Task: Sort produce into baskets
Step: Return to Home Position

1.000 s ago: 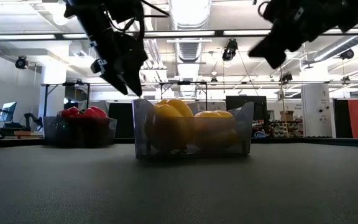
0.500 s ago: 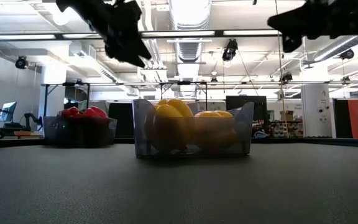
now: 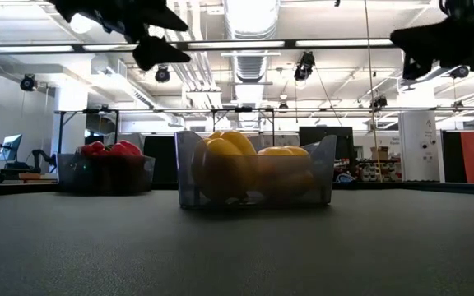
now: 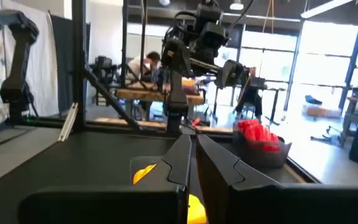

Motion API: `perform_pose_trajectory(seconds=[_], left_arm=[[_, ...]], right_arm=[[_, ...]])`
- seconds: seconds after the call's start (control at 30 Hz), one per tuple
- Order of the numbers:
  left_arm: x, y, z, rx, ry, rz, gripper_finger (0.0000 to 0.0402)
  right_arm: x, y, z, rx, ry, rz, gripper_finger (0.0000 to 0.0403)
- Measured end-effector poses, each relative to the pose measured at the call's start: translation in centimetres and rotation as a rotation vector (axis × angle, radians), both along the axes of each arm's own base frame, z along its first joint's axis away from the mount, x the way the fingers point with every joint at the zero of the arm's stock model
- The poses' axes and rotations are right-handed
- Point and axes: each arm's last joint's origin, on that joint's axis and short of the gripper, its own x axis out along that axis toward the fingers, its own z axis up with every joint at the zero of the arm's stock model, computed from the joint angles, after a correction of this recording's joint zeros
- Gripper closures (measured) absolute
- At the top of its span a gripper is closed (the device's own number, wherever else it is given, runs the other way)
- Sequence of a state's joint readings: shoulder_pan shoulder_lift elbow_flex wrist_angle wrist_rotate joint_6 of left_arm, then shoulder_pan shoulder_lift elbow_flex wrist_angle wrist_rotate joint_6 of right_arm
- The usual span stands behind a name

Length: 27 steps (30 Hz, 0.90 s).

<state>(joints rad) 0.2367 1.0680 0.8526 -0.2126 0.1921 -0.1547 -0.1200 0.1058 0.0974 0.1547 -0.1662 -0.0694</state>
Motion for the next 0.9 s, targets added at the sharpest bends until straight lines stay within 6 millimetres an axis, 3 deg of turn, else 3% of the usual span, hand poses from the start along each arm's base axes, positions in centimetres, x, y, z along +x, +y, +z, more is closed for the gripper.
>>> perform_pose_trajectory(seconds=[0.17,0.47,0.9], left_arm=[[-2.0,-0.5,-0.1,-0.054,-0.081,0.024,0.0075],[-6.6,-1.6,-0.3,-0.028,-0.208,0.047,0.0075],[-10.9,-3.5,-5.9,0.041,-0.275,-0.048,0.0075]], right_arm=[[-0.3,0.1,-2.2,0.017,-0.009,0.043,0.0385],[-0.2,0.3,-2.3,0.018,0.010,0.107,0.0385],[-0.1,0.3,-2.5,0.127,0.041,0.113,0.0385]])
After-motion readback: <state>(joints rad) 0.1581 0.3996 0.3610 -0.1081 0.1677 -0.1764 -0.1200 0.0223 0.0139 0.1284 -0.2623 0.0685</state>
